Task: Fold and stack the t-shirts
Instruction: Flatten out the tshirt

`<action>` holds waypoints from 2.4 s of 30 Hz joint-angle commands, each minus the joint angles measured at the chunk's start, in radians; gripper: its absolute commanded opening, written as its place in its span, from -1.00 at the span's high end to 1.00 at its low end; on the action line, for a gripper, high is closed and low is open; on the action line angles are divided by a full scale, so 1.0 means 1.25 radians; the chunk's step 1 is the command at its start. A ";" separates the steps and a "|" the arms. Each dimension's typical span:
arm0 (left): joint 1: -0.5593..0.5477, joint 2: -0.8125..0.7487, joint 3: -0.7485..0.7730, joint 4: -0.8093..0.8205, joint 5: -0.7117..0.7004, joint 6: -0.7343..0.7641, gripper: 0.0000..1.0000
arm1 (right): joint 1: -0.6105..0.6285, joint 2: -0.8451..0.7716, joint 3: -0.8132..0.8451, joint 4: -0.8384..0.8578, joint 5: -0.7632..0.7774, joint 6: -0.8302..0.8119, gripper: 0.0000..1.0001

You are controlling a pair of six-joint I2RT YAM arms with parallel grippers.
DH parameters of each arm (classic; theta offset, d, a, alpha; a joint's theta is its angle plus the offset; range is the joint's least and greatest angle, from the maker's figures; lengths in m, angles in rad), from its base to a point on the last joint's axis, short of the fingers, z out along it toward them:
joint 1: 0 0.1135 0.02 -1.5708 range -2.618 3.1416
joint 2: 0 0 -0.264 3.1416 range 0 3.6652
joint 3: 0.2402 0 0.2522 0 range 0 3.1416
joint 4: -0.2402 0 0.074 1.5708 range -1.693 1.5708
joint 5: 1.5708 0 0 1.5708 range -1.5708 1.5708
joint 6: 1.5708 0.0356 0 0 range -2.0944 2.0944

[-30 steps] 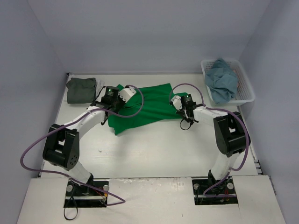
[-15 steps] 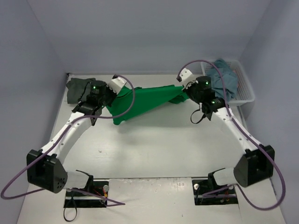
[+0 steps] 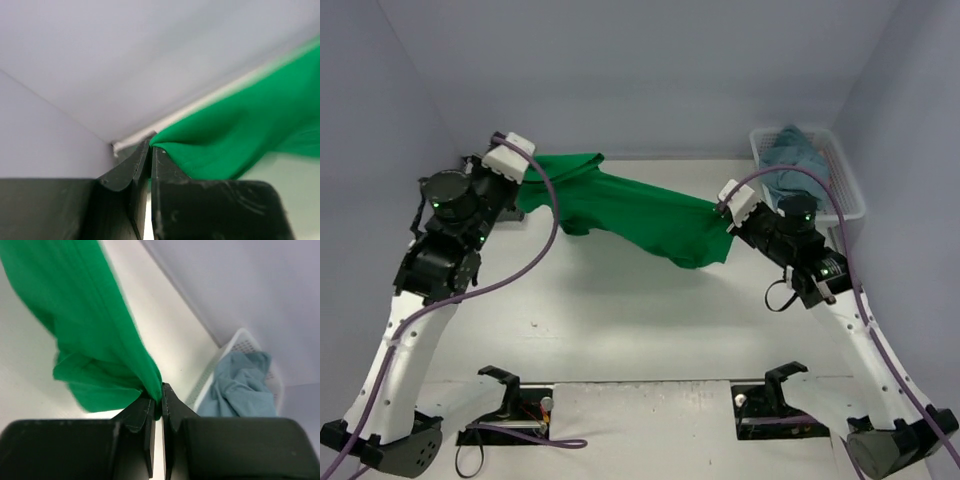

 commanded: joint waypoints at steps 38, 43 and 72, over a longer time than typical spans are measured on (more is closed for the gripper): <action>0.043 0.049 0.335 -0.183 0.085 -0.113 1.00 | 0.001 -0.041 0.175 -0.129 -0.061 0.161 1.00; 0.070 0.012 0.303 -0.221 0.134 -0.145 1.00 | 0.005 -0.059 0.107 -0.153 -0.183 0.169 1.00; 0.053 0.118 -0.128 0.017 0.183 -0.179 1.00 | 0.141 0.510 0.033 0.015 0.050 0.196 0.32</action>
